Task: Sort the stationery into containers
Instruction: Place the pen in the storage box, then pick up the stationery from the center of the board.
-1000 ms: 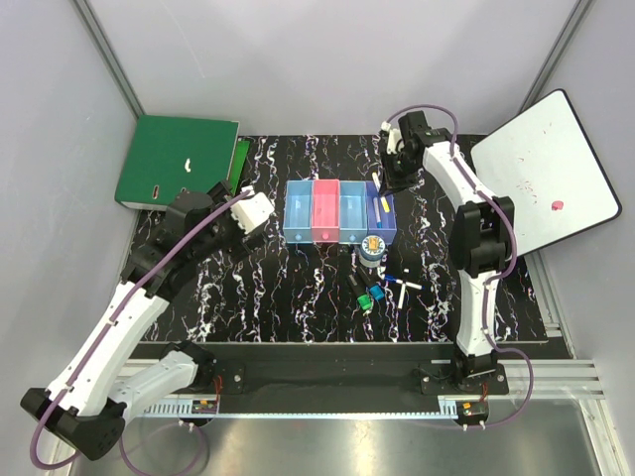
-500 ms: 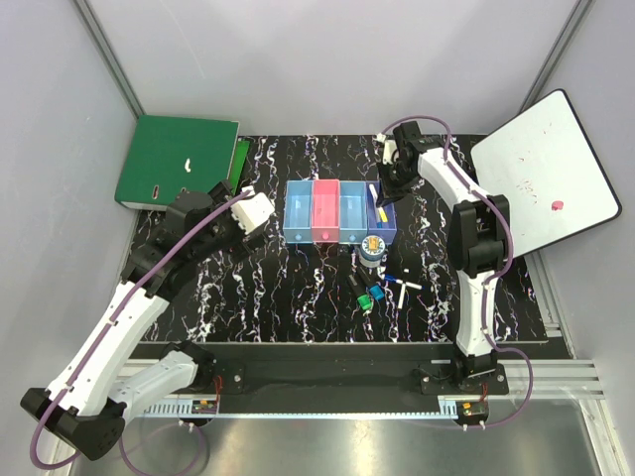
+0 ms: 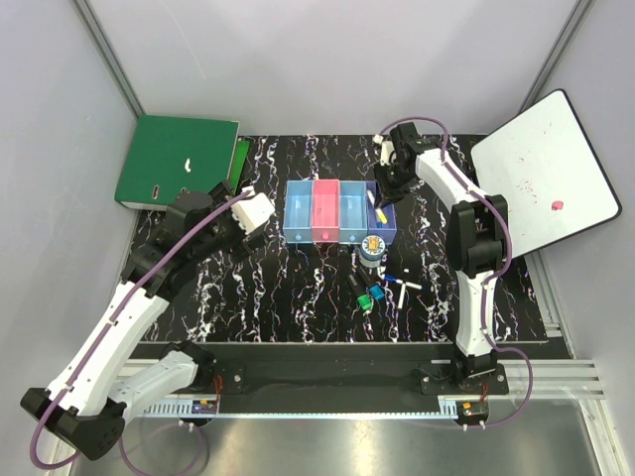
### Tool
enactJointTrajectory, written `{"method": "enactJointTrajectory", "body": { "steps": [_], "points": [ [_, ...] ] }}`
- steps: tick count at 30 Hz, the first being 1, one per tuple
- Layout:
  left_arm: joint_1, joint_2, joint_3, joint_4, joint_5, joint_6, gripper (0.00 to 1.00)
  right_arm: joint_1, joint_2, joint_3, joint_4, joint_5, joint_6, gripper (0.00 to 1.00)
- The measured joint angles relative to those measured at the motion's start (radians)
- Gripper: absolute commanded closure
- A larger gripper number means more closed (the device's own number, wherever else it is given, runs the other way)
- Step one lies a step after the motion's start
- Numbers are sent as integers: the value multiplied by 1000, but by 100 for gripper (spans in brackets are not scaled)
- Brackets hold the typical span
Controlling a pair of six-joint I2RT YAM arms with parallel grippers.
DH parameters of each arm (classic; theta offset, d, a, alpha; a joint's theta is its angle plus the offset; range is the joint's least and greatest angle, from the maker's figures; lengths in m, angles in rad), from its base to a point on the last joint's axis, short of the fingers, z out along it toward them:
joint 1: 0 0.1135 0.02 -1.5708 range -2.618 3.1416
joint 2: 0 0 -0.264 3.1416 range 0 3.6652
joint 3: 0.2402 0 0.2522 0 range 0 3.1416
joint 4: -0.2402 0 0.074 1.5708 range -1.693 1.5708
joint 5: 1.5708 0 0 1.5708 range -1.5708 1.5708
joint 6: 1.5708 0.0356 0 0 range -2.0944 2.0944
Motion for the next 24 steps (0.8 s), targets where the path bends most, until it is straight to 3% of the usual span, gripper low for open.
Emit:
{"method": "enactJointTrajectory", "body": {
  "steps": [15,24],
  "points": [
    [0,17,0,6,41,-4,1,0,-16,-23,1,30,-19,69],
    [-47,240,42,38,138,-24,1,-8,-272,26,-11,152,-142,64]
  ]
}}
